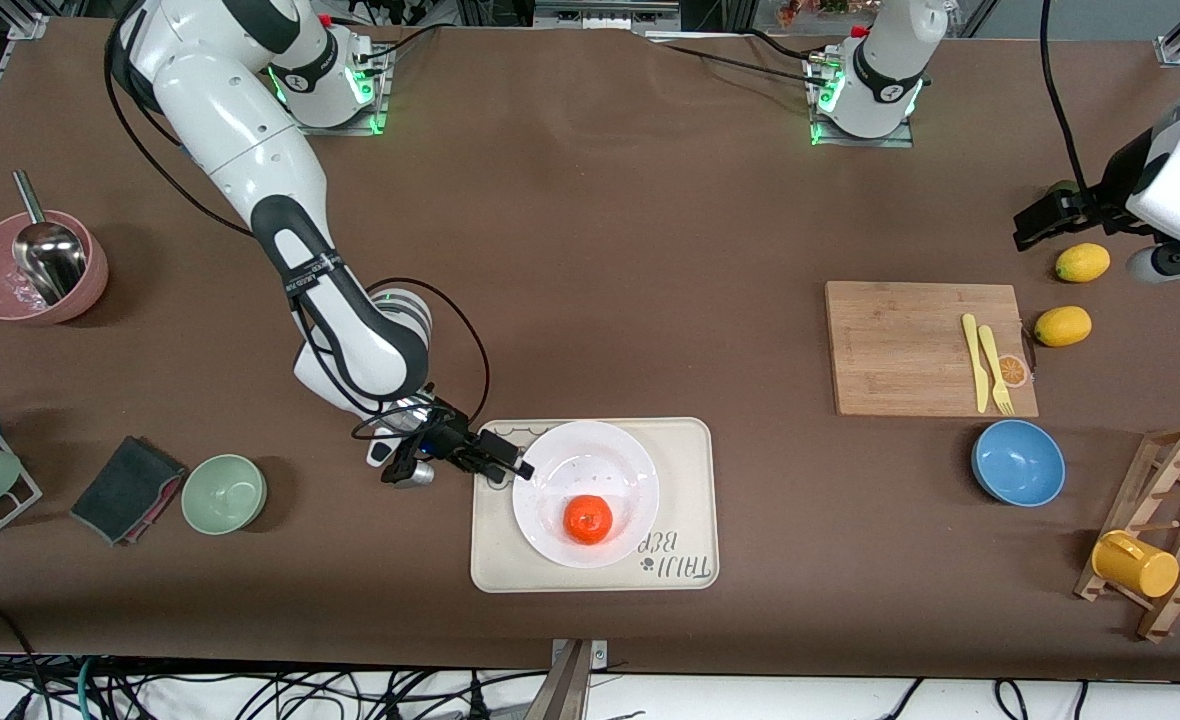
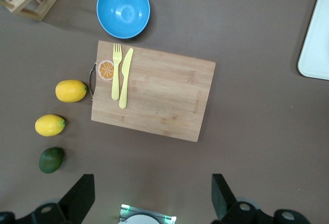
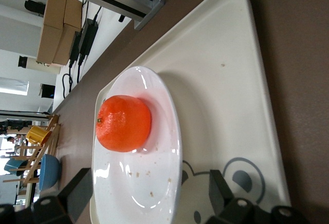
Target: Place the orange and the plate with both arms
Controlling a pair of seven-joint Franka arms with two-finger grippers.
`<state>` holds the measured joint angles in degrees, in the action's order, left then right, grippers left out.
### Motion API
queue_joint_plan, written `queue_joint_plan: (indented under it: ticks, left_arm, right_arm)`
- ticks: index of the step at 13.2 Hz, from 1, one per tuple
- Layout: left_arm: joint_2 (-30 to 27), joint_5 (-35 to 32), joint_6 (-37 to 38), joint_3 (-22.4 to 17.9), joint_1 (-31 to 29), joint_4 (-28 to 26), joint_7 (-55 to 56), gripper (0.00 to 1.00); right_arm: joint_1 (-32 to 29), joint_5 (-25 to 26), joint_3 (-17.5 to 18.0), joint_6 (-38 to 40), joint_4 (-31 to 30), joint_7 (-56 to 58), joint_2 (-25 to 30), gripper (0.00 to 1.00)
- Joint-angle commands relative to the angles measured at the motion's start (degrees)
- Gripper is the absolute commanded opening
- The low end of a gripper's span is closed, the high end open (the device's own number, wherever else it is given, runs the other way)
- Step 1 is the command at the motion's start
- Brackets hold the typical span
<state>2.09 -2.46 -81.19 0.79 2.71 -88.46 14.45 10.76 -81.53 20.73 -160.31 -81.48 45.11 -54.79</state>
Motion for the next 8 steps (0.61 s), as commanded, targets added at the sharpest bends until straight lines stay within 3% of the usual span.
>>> queue_joint_plan:
  ticks: [1,5,8]
  left_arm:
    - [0.46,0.87,1.56,0.00,-0.42,0.92,-0.91,1.00]
    - [0.55,7.01,1.65,0.00,-4.11,0.48,-1.09,1.00]
    - [0.55,6.68,1.13,0.44,-3.77,0.48,-0.82,1.00]
  right_arm:
    - [0.05,3.03,-1.83,1.05,-5.61,-0.28,5.03,1.00]
    - [0.05,11.46,-8.76,11.40,-11.50,-0.98,11.18,1.00]
    - [0.05,24.18,-14.21,21.76,-12.30,-4.57,14.18,1.00]
